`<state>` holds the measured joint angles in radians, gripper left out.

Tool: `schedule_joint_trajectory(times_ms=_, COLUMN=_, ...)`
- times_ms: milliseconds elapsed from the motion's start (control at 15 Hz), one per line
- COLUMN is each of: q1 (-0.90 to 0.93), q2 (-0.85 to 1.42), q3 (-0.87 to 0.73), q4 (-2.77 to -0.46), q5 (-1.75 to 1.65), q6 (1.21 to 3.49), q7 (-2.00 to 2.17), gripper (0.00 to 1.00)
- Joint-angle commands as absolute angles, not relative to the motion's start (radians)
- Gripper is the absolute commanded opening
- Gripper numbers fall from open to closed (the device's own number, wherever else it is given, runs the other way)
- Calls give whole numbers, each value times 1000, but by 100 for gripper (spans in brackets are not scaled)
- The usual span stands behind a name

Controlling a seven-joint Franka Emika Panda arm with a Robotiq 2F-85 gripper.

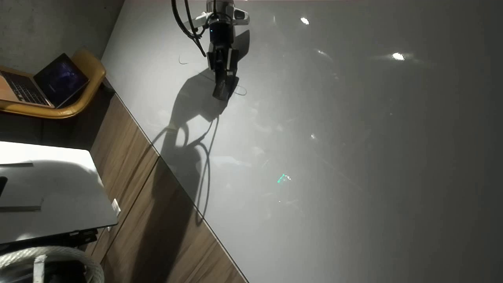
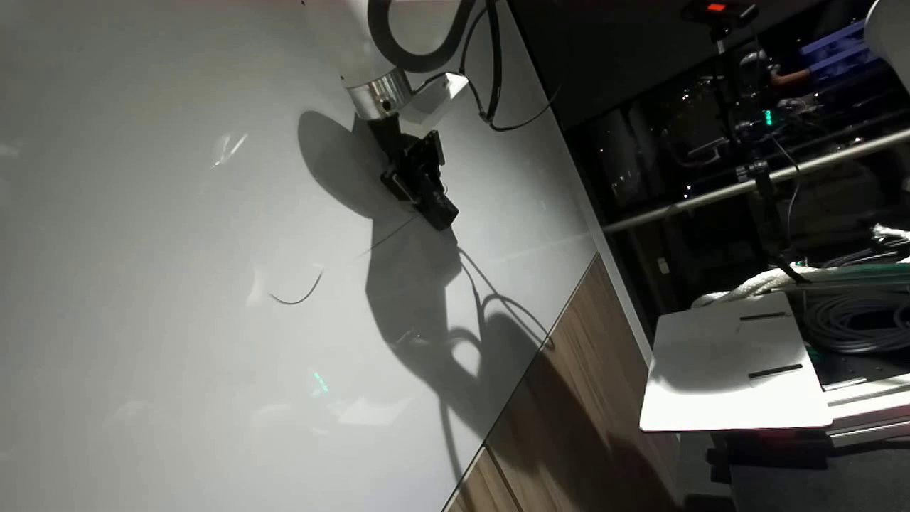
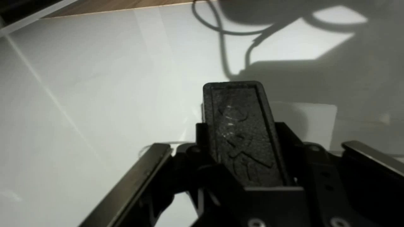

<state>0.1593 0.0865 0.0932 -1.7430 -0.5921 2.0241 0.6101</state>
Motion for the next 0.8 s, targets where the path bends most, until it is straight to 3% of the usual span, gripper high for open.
schedule_joint_trajectory(times_ms=0, q1=94, q2=51, q3=39, q4=-1761, q5=-609, q6=2113, q7=573, gripper=29)
schedule_joint_trajectory(times_ms=733, q1=102, q2=34, q3=89, q4=-1671, q5=-605, q6=2104, q7=607, gripper=29)
